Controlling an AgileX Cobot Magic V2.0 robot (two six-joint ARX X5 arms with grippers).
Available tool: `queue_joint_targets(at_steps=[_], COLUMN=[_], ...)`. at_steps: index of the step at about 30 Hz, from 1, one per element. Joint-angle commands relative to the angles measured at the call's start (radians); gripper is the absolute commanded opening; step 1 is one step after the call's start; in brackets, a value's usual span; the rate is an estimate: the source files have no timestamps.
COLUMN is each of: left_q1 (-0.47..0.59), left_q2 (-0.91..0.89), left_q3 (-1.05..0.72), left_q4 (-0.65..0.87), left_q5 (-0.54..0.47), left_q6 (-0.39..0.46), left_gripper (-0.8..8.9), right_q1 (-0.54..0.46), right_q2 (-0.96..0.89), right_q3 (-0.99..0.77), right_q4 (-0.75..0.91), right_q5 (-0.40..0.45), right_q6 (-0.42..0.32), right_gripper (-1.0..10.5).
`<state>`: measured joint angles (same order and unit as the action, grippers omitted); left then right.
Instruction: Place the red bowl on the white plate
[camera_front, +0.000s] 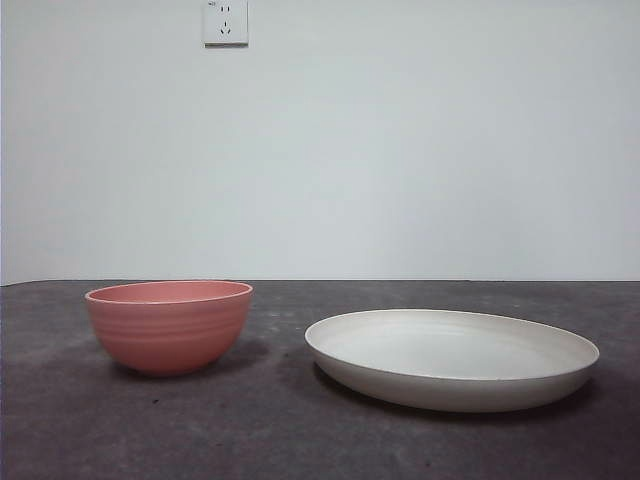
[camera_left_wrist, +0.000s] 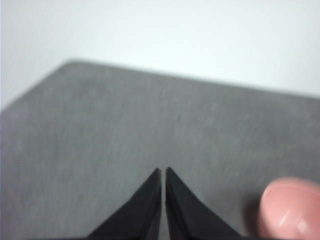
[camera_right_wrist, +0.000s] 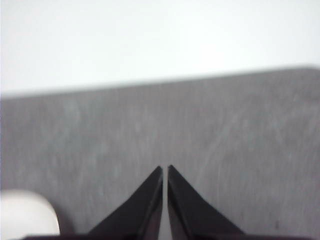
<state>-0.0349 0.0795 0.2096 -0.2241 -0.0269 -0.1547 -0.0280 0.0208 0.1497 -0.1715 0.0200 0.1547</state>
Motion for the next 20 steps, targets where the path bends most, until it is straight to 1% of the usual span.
queue_joint_targets(at_steps=[1,3,4,7,10,12,14,16,17,20], left_q1=[-0.001,-0.001,-0.001,-0.001,-0.001,-0.001,-0.001,-0.003,-0.006,-0.021], left_q2=[0.067,0.124,0.154,0.256,0.359,0.422,0.479,0.534,0.555,0.62], left_q3=[0.129,0.217,0.262,0.4,0.521,0.59,0.653,0.717,0.742,0.824], left_q4=[-0.047,-0.084,-0.098,-0.144,-0.192,-0.216,-0.243,-0.275,-0.286,-0.338], left_q5=[0.003,0.003,0.003,0.003,0.025,0.072,0.139,0.217,0.237,0.325], left_q6=[-0.014,-0.007,-0.004,0.0,0.0,0.0,0.0,0.0,0.0,0.0], left_gripper=[0.15,0.15,0.15,0.15,0.15,0.15,0.15,0.15,0.15,0.15], right_q1=[0.0,0.0,0.0,0.0,0.001,0.002,0.002,0.003,0.005,0.006], right_q2=[0.039,0.085,0.107,0.188,0.282,0.342,0.4,0.452,0.478,0.548], right_q3=[0.068,0.129,0.158,0.258,0.374,0.448,0.521,0.589,0.623,0.708], right_q4=[0.01,0.01,0.01,-0.017,-0.1,-0.151,-0.205,-0.255,-0.281,-0.346], right_q5=[0.006,0.0,-0.018,-0.112,-0.183,-0.243,-0.318,-0.41,-0.46,-0.546], right_q6=[0.087,0.122,0.138,0.142,0.142,0.135,0.112,0.078,0.058,0.036], right_gripper=[0.1,0.1,0.1,0.1,0.1,0.1,0.1,0.1,0.1,0.1])
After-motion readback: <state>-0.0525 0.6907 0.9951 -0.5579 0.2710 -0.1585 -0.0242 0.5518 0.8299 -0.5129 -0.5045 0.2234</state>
